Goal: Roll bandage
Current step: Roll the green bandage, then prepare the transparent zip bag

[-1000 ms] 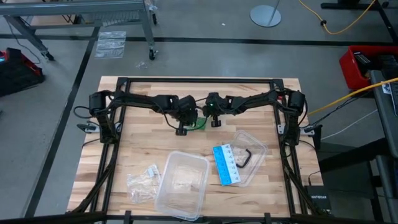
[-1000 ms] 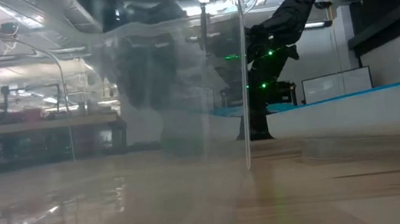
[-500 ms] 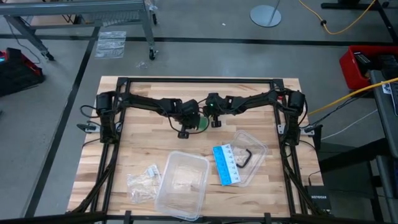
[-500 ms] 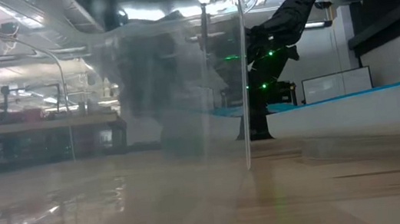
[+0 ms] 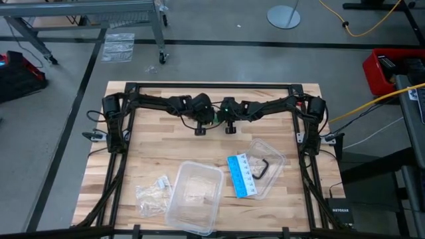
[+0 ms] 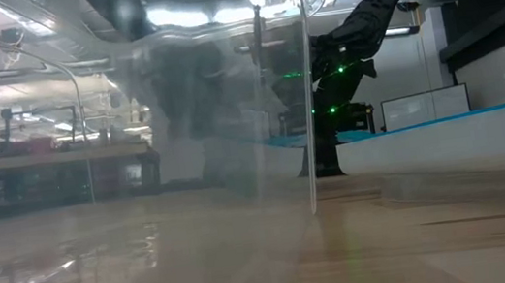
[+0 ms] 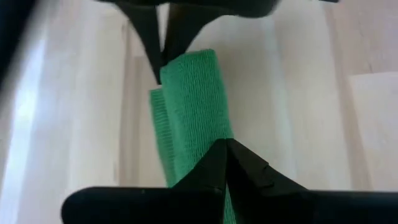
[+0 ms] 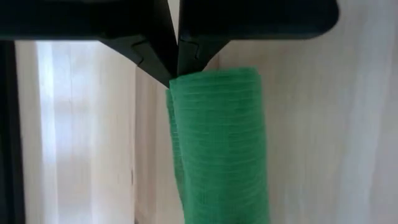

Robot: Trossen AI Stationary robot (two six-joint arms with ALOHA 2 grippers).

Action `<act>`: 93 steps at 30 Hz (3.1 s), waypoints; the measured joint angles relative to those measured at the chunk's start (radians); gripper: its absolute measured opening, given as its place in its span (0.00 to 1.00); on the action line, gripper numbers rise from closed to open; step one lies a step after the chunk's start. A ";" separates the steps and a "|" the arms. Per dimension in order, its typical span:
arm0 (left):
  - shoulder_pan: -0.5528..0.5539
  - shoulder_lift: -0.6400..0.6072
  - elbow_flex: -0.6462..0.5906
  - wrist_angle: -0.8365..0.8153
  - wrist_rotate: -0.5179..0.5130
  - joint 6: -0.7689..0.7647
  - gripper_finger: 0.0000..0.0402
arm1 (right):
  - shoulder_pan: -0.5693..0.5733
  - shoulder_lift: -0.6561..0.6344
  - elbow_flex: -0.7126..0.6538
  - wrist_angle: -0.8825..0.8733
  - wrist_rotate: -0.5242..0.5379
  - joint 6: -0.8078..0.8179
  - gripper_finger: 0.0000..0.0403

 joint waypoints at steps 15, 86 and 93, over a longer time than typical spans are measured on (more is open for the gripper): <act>0.040 0.071 0.002 0.053 -0.048 0.016 0.00 | 0.000 -0.010 0.001 -0.043 0.159 -0.004 0.02; -0.027 -0.267 0.000 0.023 -0.158 -0.040 0.00 | -0.146 -0.208 0.004 -0.383 0.405 0.130 0.02; -0.087 -0.351 -0.001 -0.008 -0.348 -0.107 0.00 | -0.153 -0.262 -0.003 -0.413 0.409 0.092 0.02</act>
